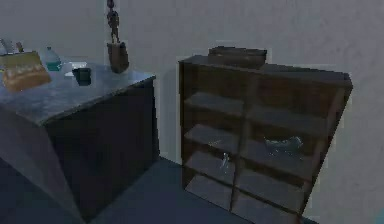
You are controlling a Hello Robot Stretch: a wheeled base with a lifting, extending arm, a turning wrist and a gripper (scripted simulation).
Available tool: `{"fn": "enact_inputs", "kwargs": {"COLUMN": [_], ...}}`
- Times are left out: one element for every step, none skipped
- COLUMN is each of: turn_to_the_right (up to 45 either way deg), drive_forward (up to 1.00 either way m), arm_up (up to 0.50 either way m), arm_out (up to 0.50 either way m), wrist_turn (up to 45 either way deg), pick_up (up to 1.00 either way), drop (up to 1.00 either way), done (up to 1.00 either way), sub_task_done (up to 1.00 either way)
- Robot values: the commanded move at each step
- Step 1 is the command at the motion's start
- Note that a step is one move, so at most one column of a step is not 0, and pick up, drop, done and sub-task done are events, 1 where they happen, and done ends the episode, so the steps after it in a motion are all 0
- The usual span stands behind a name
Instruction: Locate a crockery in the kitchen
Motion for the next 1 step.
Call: {"fn": "enact_inputs", "kwargs": {"turn_to_the_right": [-21.0], "drive_forward": [0.00], "arm_up": [0.00], "arm_out": [0.00], "wrist_turn": [0.0], "pick_up": [0.00], "drop": [0.00], "done": [0.00], "sub_task_done": [0.00]}}
